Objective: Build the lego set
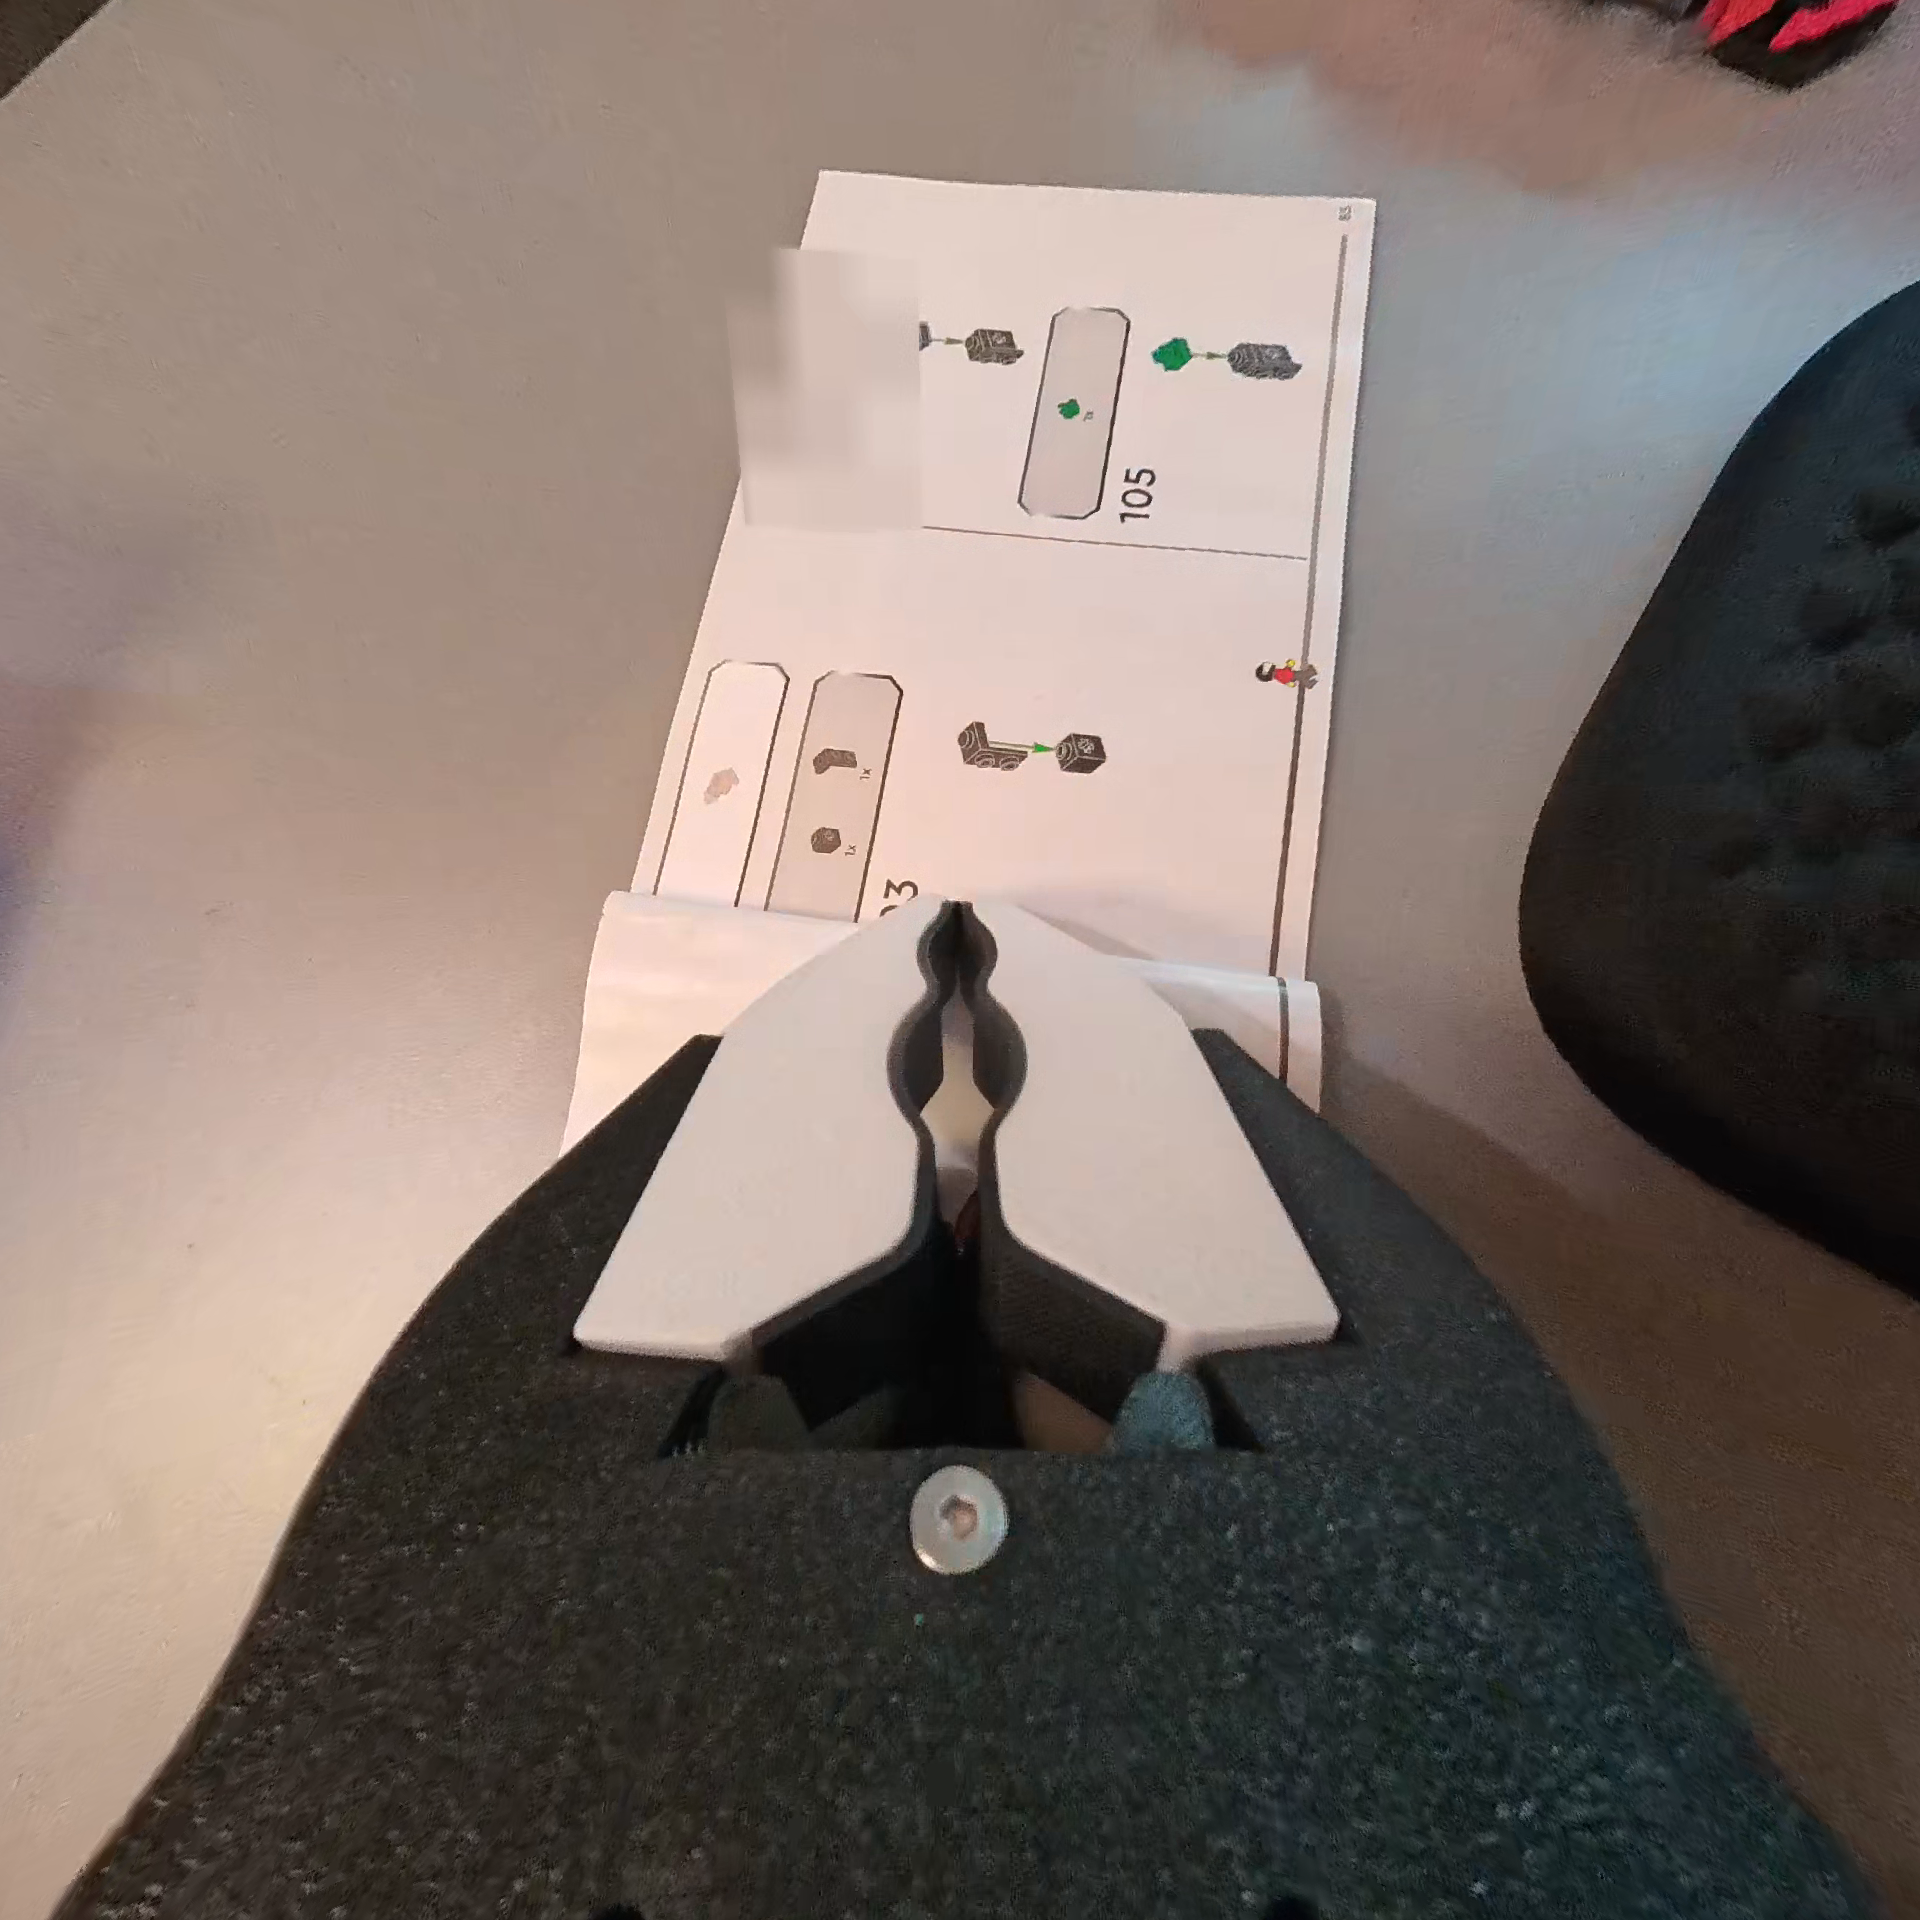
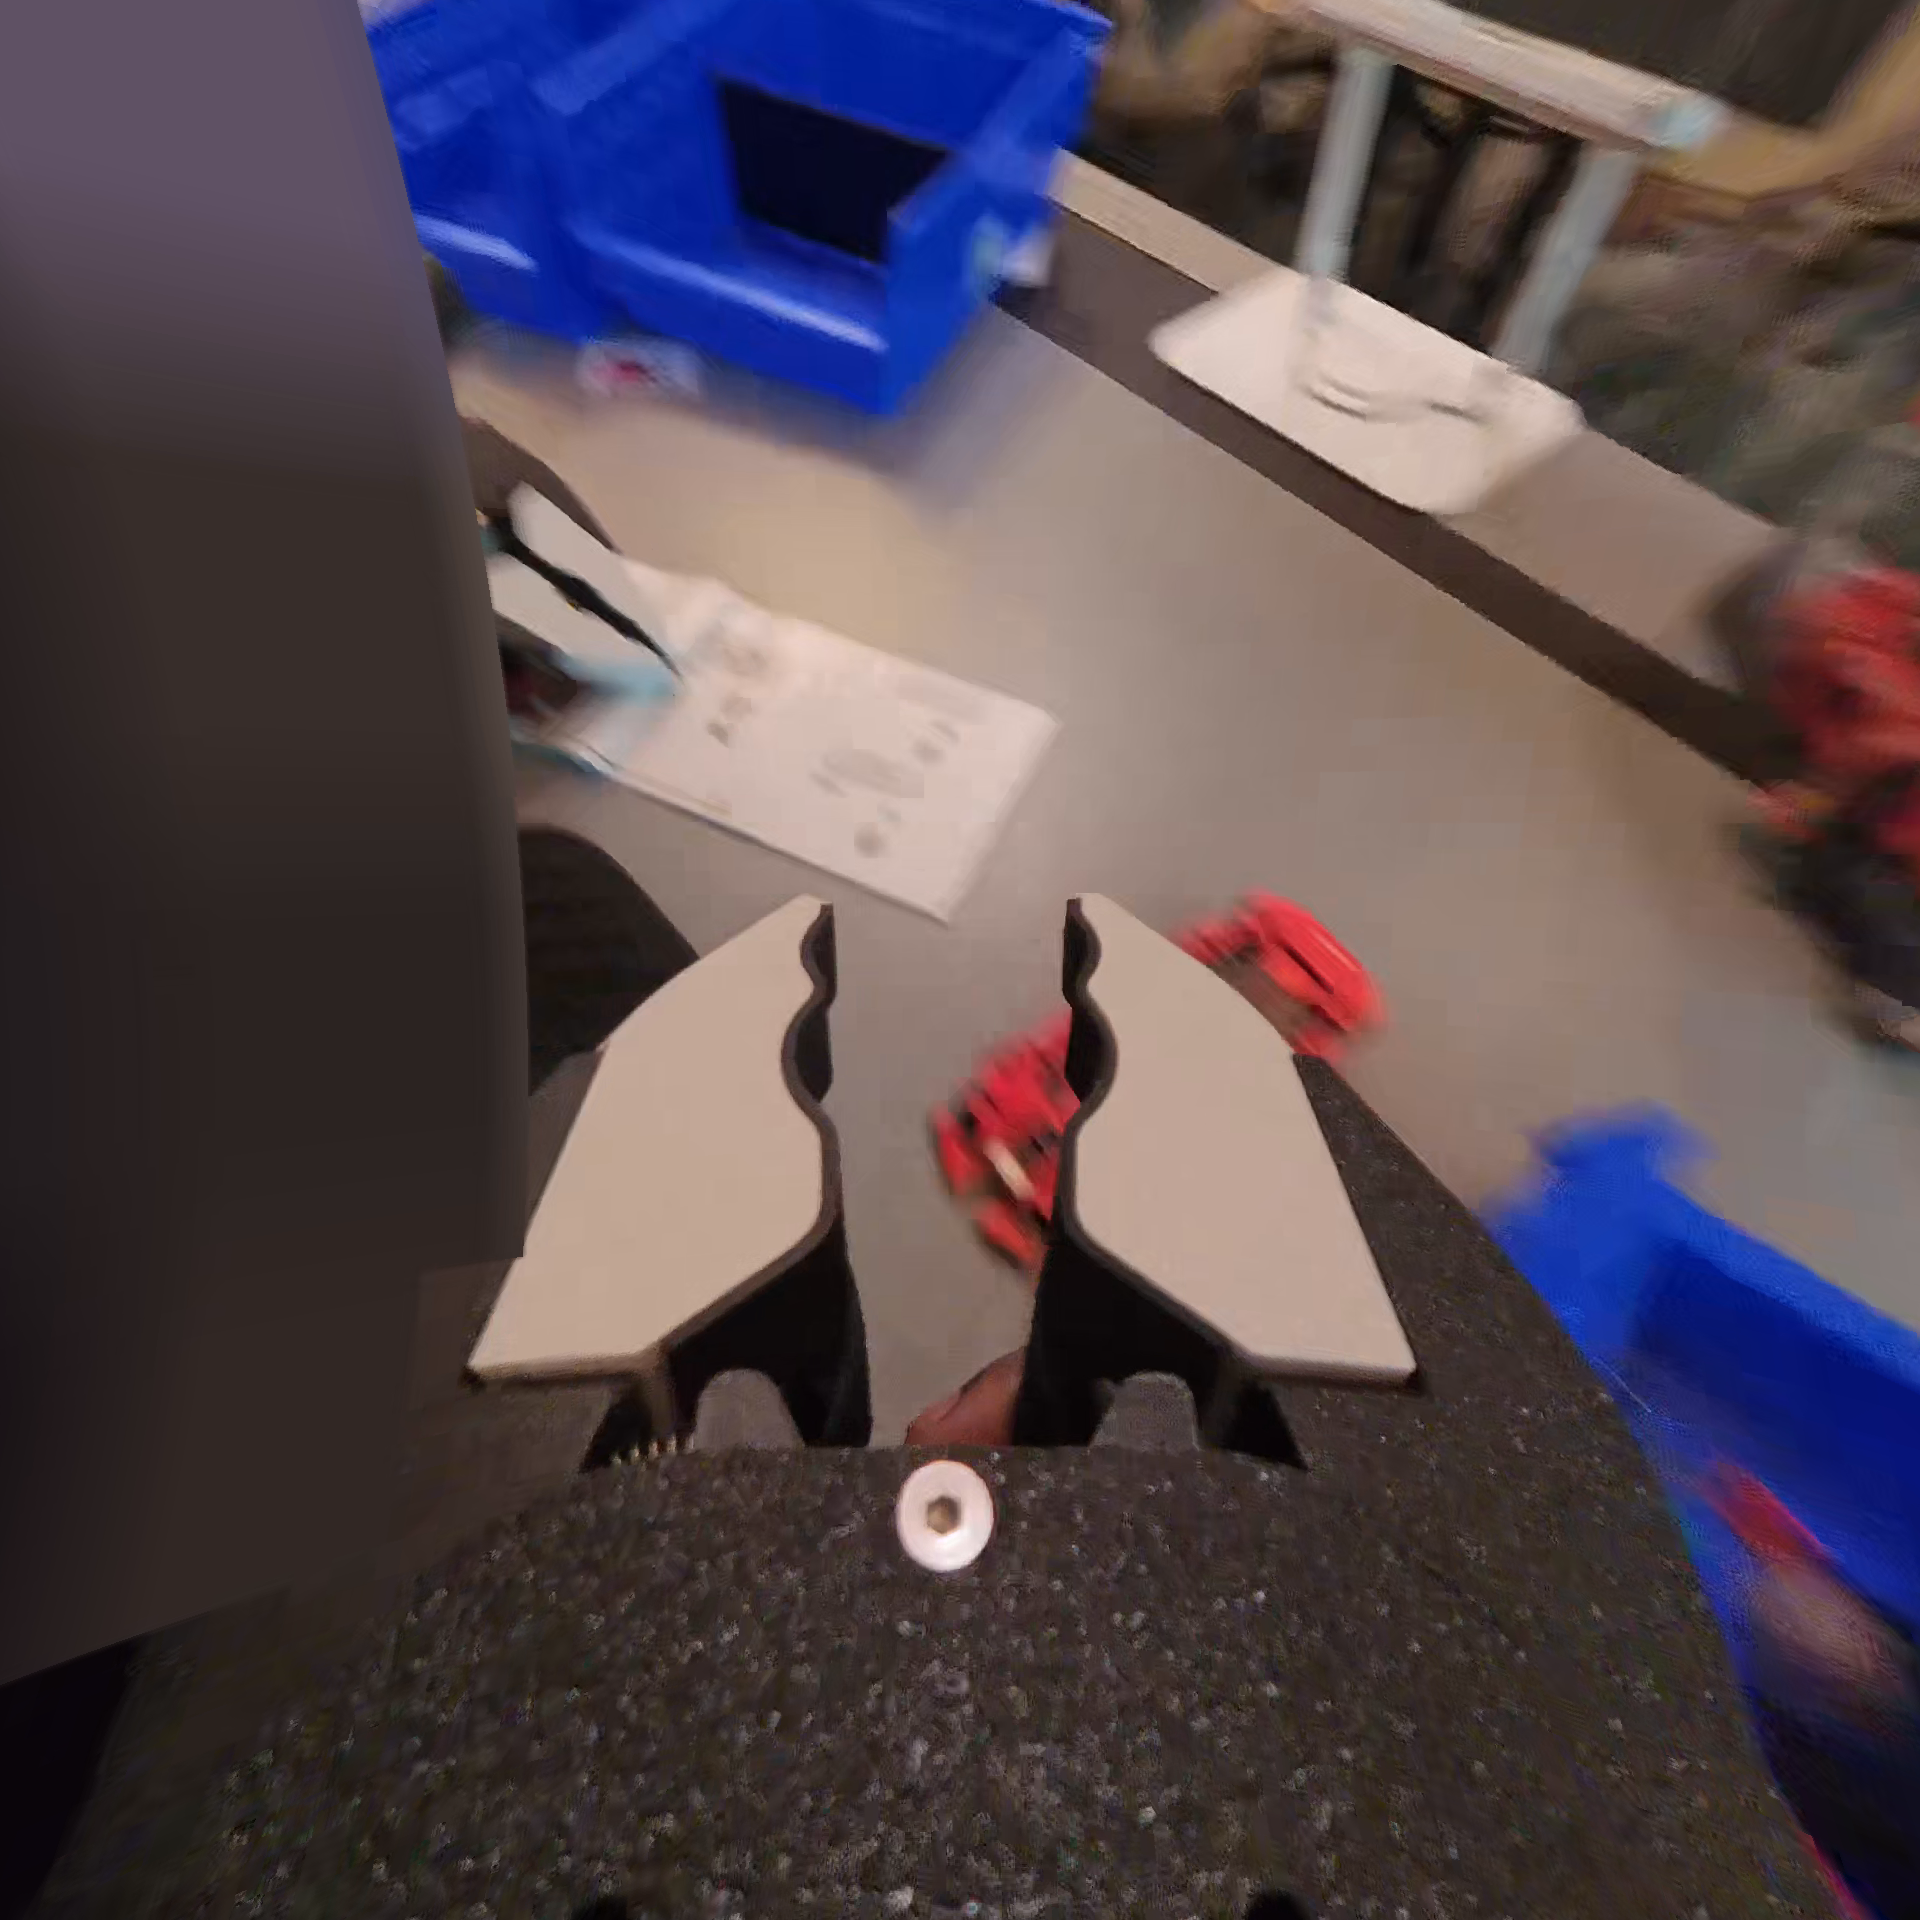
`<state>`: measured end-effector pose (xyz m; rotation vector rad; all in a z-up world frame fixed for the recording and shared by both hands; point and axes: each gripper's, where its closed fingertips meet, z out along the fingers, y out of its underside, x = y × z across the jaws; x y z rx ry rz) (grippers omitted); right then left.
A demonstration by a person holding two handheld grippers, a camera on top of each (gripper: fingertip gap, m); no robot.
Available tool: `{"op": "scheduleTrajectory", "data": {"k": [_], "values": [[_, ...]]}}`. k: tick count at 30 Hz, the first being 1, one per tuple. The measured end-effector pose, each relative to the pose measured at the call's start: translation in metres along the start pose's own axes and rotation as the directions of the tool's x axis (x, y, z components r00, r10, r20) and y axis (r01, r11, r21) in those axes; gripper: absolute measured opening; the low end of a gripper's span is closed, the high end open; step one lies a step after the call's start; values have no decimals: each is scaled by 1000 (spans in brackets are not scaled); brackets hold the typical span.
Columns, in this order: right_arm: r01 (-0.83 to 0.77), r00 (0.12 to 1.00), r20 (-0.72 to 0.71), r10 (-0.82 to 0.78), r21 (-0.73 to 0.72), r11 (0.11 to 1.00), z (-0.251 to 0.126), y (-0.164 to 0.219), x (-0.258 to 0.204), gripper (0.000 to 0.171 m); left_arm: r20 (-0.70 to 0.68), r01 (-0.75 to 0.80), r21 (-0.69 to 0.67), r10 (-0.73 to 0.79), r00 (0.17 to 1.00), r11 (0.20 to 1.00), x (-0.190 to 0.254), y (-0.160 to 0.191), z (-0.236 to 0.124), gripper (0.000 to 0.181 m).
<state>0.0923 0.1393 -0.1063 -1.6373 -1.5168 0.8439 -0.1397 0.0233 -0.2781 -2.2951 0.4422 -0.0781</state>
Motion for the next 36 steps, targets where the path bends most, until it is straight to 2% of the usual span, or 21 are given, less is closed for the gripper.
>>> {"op": "scheduleTrajectory", "data": {"k": [1,5,7,9,12,15,19,20,24,27,32,34,36], "values": [[22,996,-91,-25,-42,999,-29,10,16,41,-5,-3,-10,3,1000,1000,0,0,0,0],[-40,934,-356,-37,-207,977,-142,57,77,31,-49,-4,-74,1,999,997,1,1,1,0],[-107,905,-425,-30,-295,949,-181,90,101,24,-76,-2,-104,-6,997,995,2,1,1,0],[-167,890,-456,-29,-383,909,-200,118,114,21,-107,15,-126,-29,994,992,2,1,2,0],[-161,915,-401,-36,-446,881,-199,142,116,20,-144,33,-140,-53,988,990,3,1,2,0],[-215,942,-334,30,-533,818,-193,182,114,17,-147,25,-148,-47,988,989,3,1,2,0],[-254,964,-206,169,-521,815,-169,213,89,21,-124,3,-151,-21,992,989,3,1,2,0],[-256,965,-179,190,-503,826,-163,215,81,13,-118,0,-153,-19,993,988,3,1,2,0],[-254,967,-76,244,-414,874,-142,204,52,3,-104,-5,-162,-12,995,987,3,1,2,0],[-217,976,-109,188,-422,880,-133,200,45,0,-96,-14,-165,-2,995,986,3,1,2,0],[-117,989,44,140,-334,935,-116,170,9,0,-88,-15,-144,2,996,990,3,0,2,0],[-57,993,76,85,-322,945,-118,162,2,4,-85,-18,-132,6,996,991,3,0,2,0],[-20,998,49,36,-302,953,-131,154,9,5,-85,-17,-122,6,996,992,3,0,2,0]]}}
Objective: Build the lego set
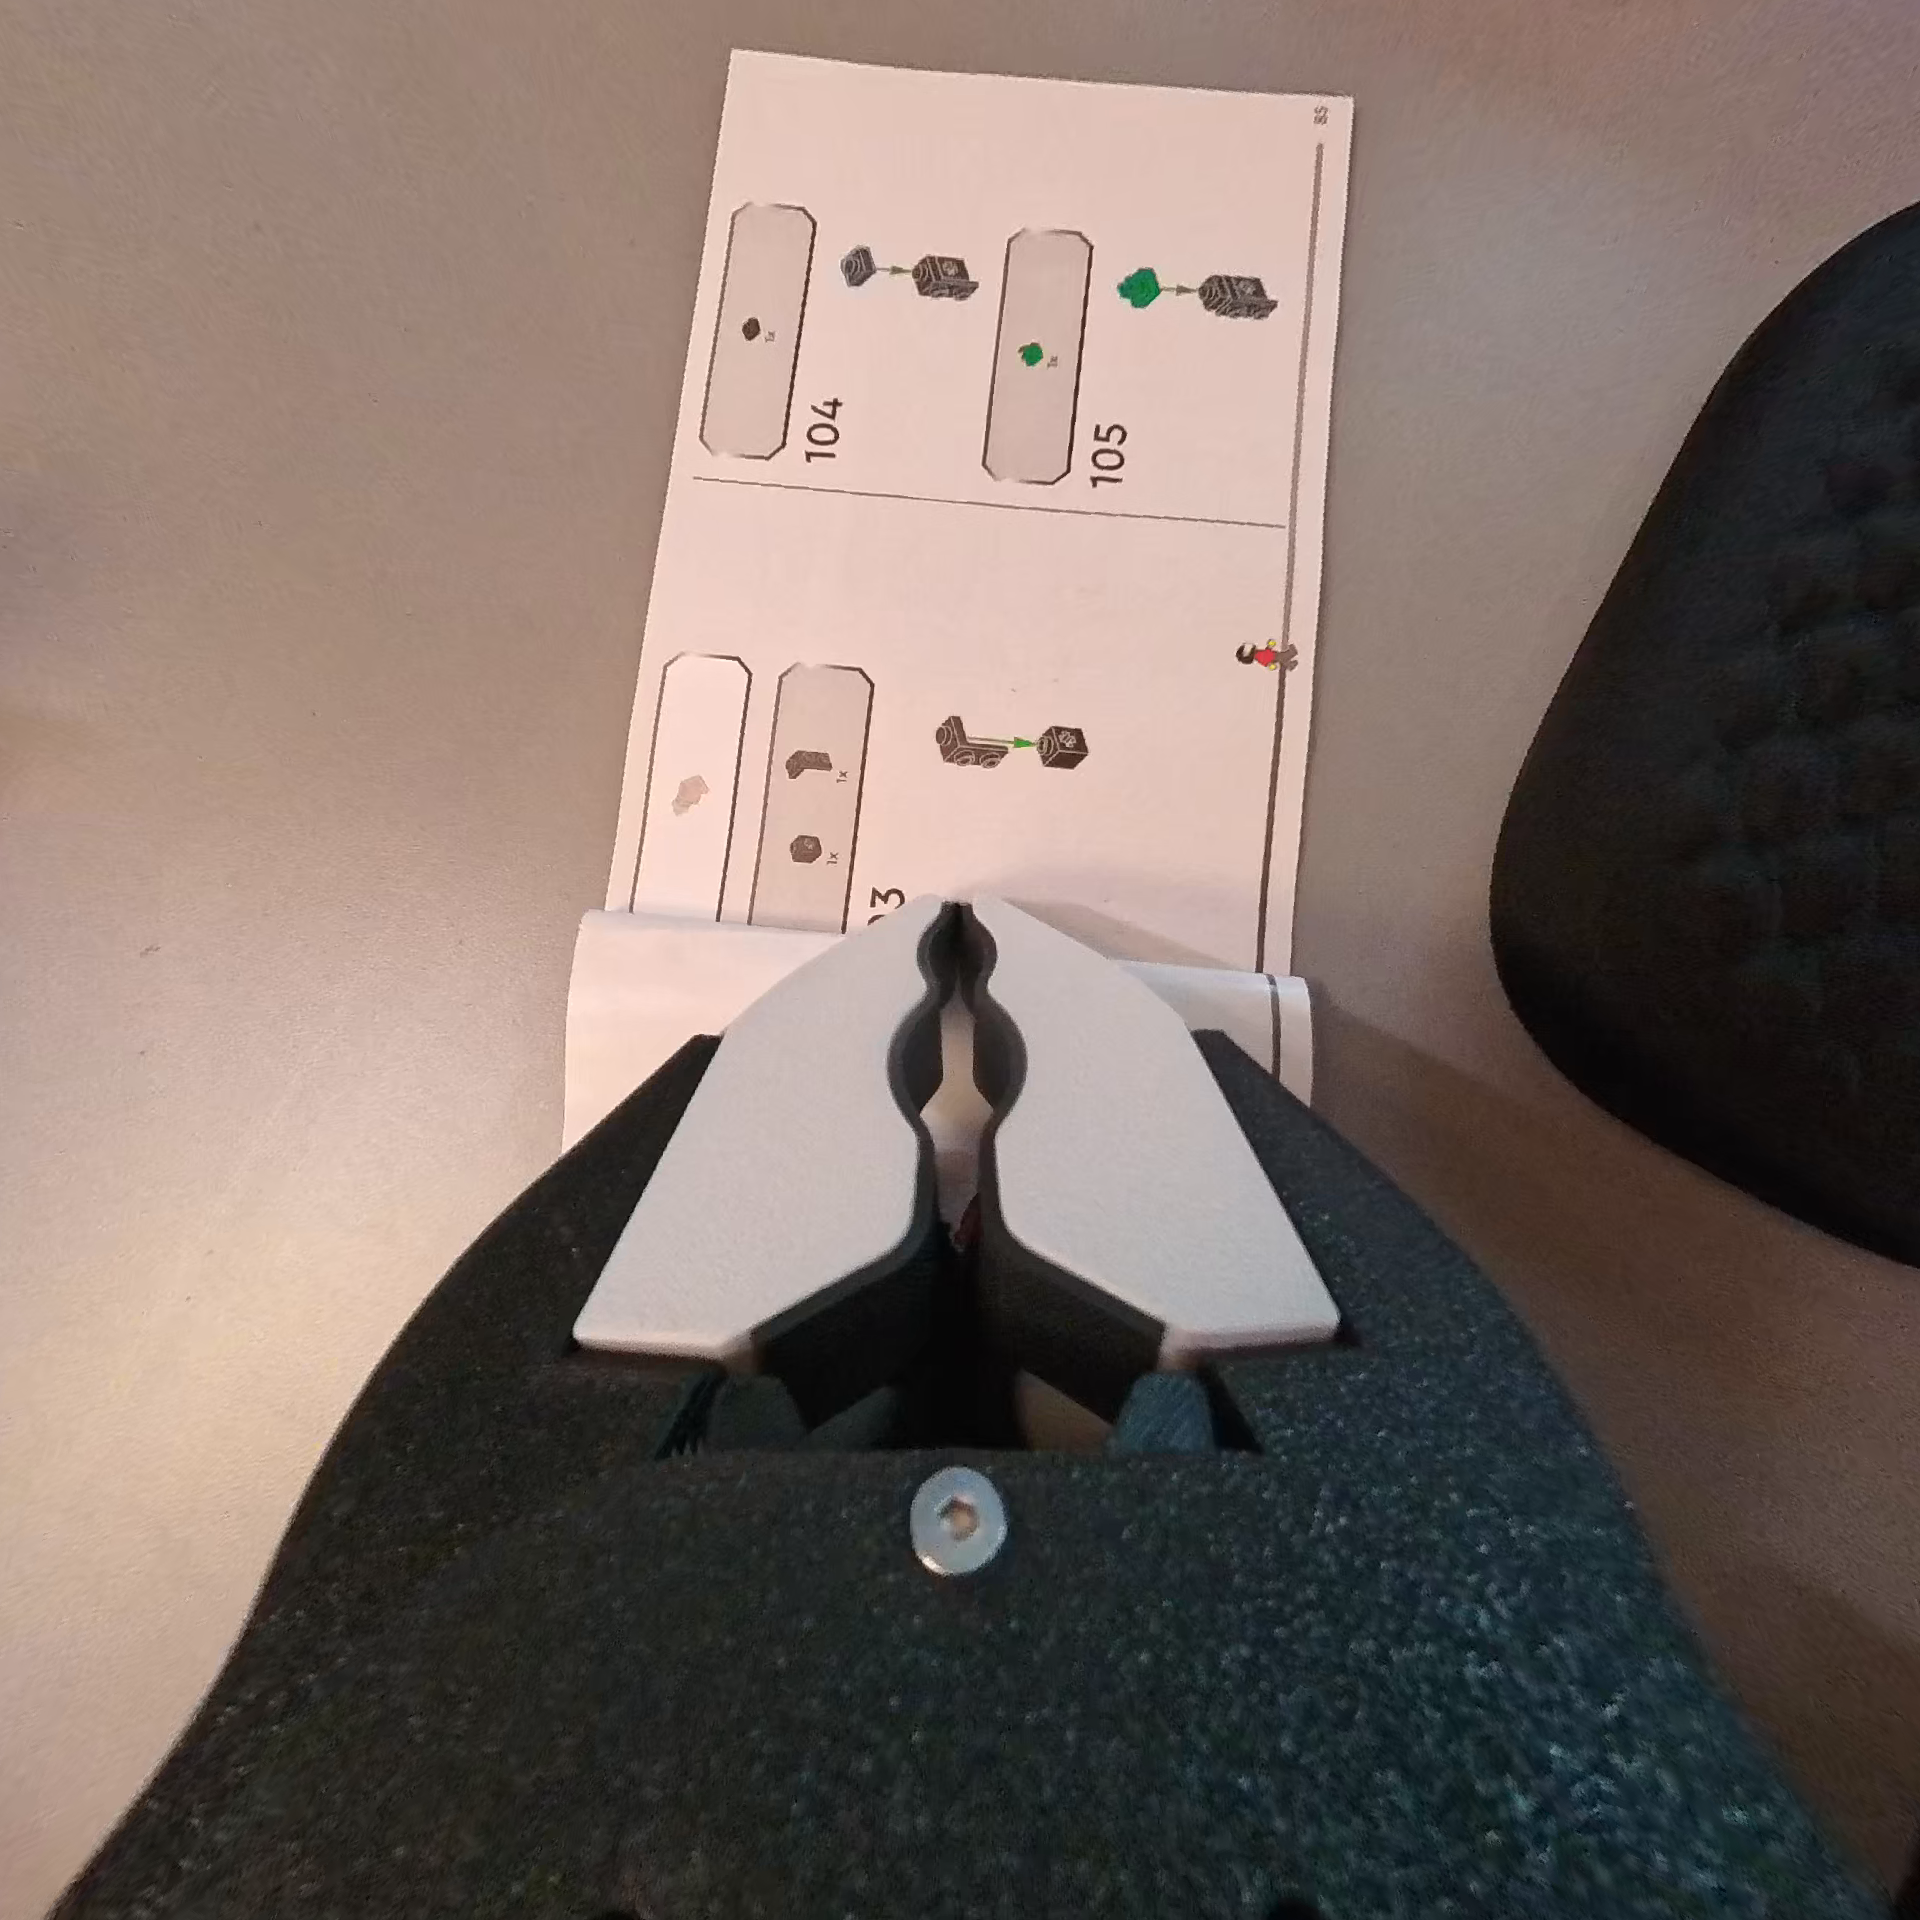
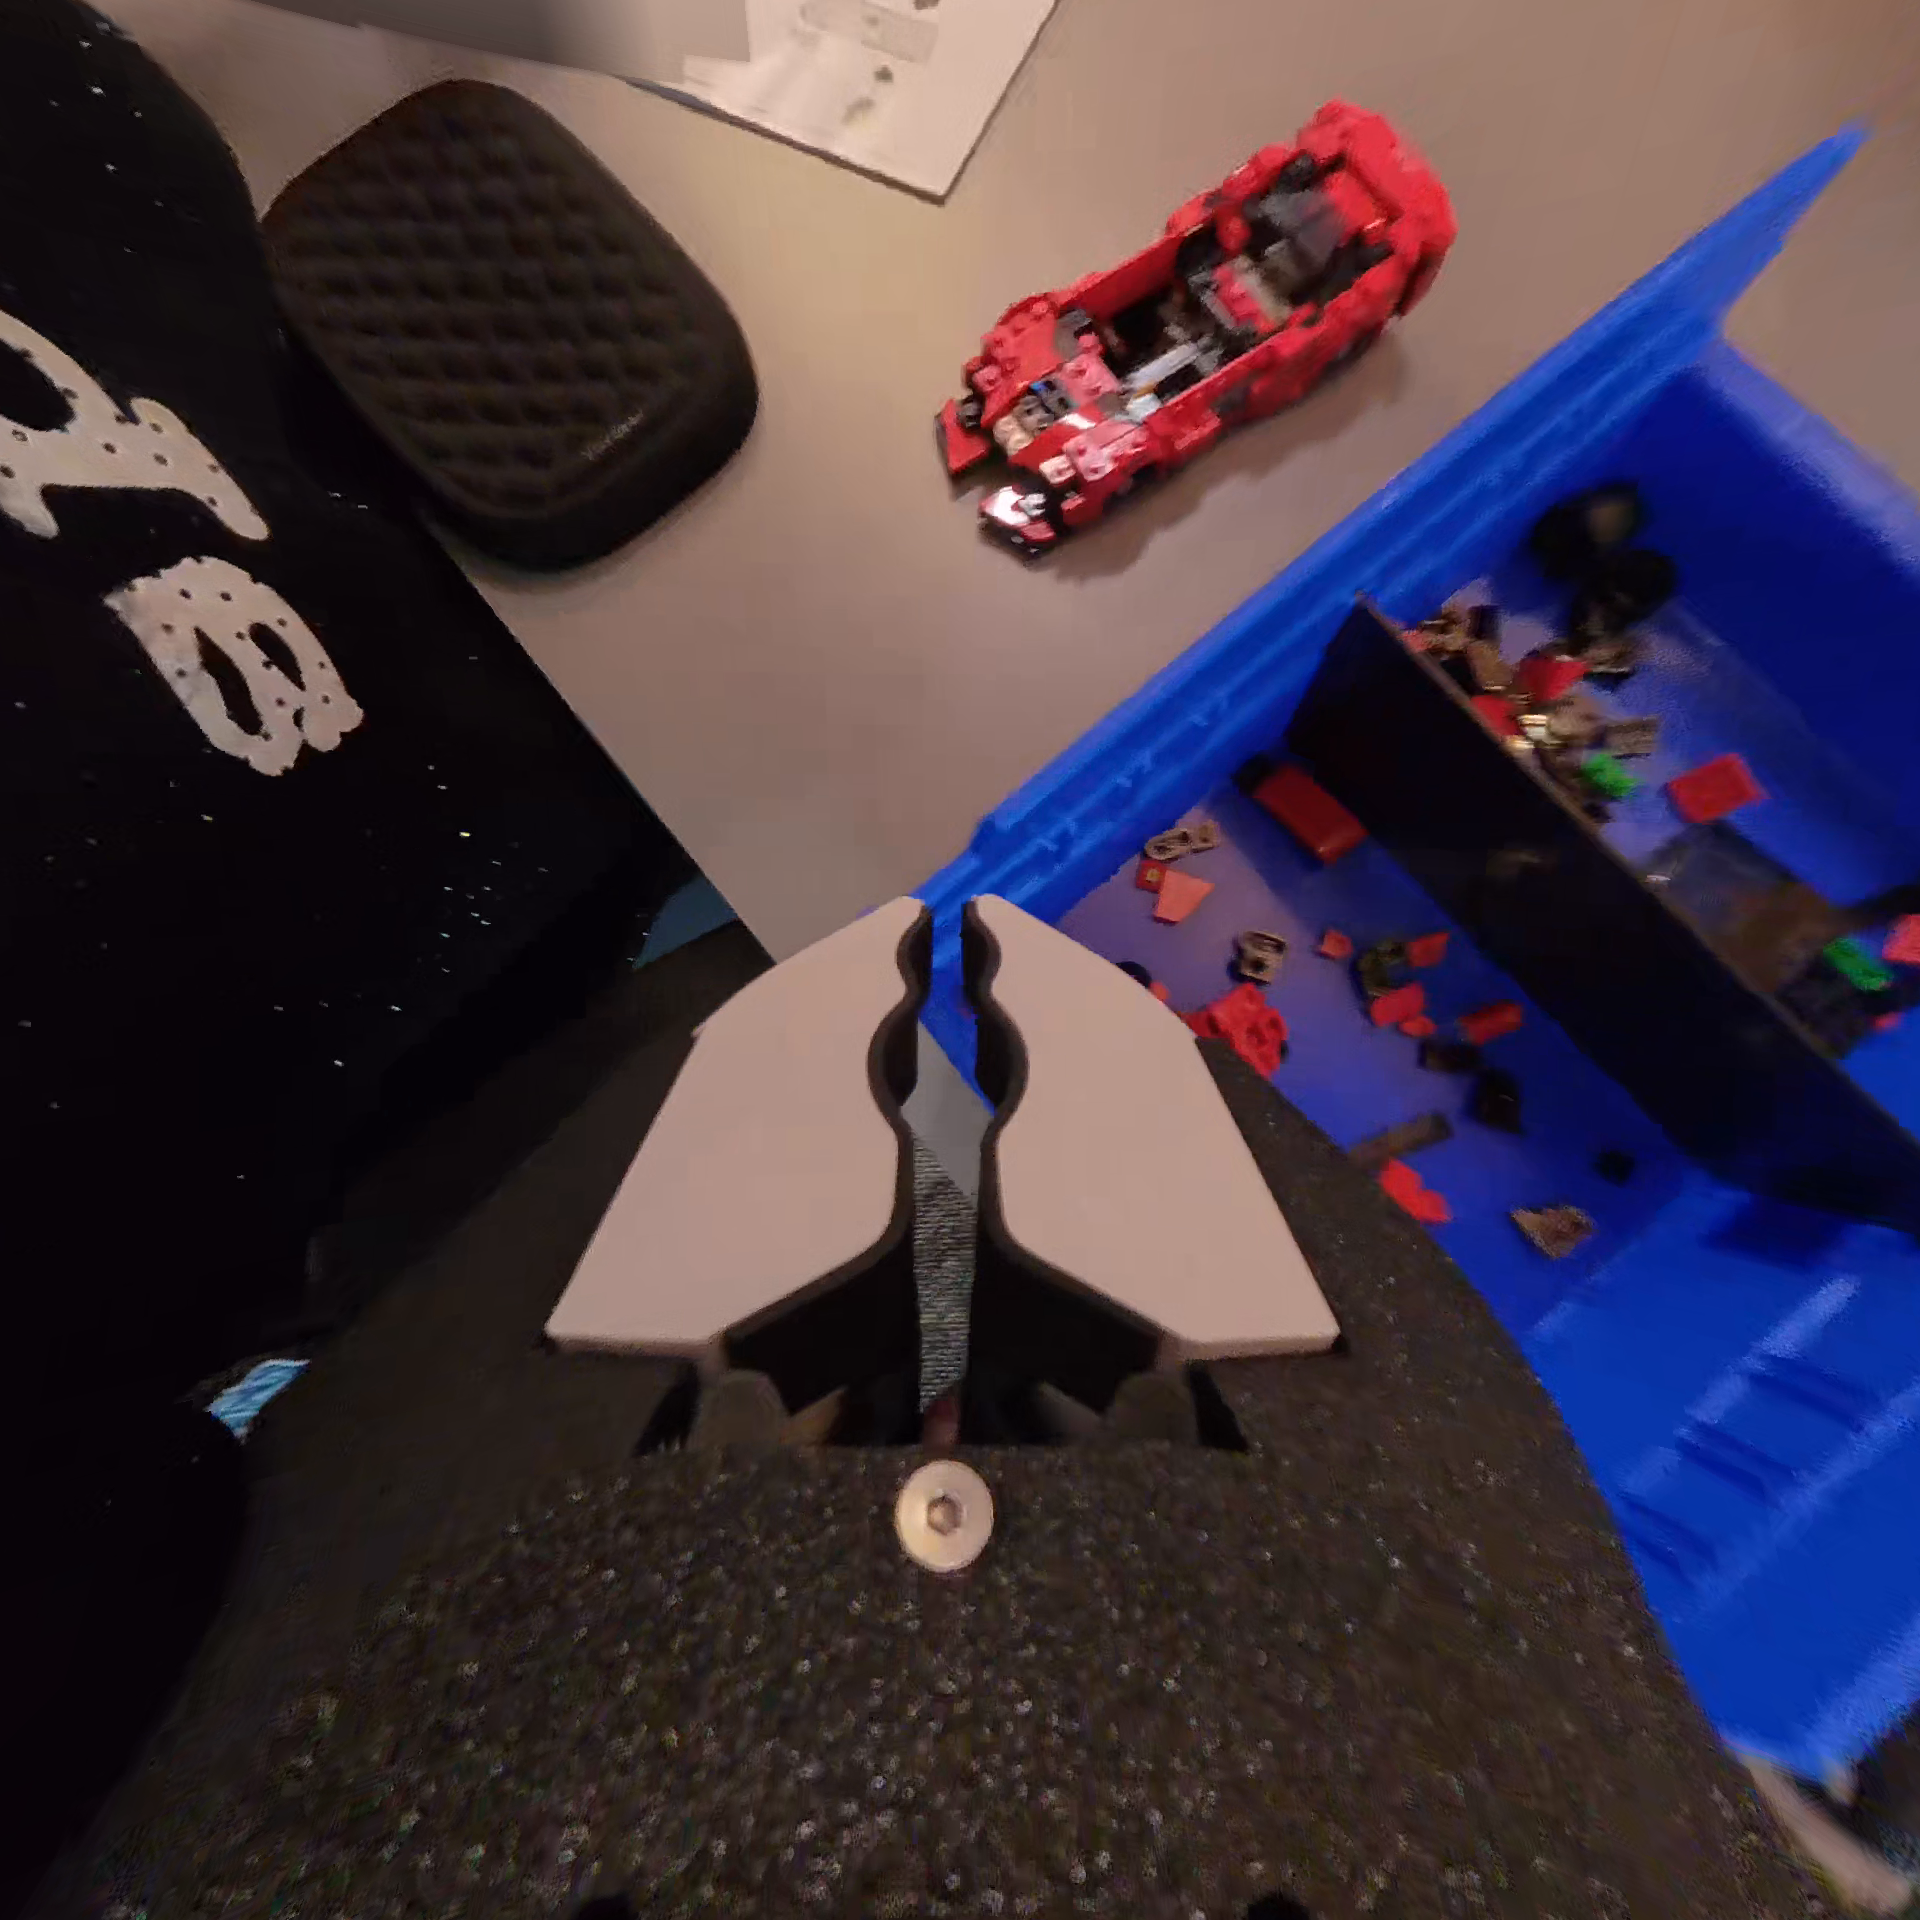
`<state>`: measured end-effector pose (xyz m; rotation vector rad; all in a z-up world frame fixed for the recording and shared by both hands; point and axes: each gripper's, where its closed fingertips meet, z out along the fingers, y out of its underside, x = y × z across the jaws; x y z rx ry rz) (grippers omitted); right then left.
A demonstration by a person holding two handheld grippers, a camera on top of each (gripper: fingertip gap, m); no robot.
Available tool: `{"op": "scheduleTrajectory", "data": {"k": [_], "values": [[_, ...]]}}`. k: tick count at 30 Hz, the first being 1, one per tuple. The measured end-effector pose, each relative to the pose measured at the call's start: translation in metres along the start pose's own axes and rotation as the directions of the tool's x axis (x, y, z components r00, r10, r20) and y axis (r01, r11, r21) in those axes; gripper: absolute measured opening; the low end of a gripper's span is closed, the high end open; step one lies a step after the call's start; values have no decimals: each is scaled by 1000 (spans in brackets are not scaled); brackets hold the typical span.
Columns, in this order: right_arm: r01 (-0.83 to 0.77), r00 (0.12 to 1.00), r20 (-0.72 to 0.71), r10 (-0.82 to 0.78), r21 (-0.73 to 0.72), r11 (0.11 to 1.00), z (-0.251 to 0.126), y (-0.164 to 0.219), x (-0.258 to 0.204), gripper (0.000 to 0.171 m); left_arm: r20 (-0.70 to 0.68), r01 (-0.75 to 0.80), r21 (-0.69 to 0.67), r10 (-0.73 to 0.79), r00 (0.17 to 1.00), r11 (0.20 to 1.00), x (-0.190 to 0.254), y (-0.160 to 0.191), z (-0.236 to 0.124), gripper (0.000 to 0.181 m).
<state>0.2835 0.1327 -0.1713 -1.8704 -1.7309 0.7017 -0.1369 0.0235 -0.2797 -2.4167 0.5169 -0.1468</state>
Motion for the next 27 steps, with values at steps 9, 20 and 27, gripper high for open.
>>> {"op": "scheduleTrajectory", "data": {"k": [9,20,27], "values": [[190,976,-80,-202,-146,971,-19,14,66,22,-15,24,5,-24,1000,1000,0,0,0,0],[396,876,430,-220,-379,836,33,78,67,13,-40,100,-22,-100,994,995,0,0,1,0],[450,808,563,-172,-402,797,35,93,53,0,-50,121,-31,-123,991,992,0,0,1,0]]}}
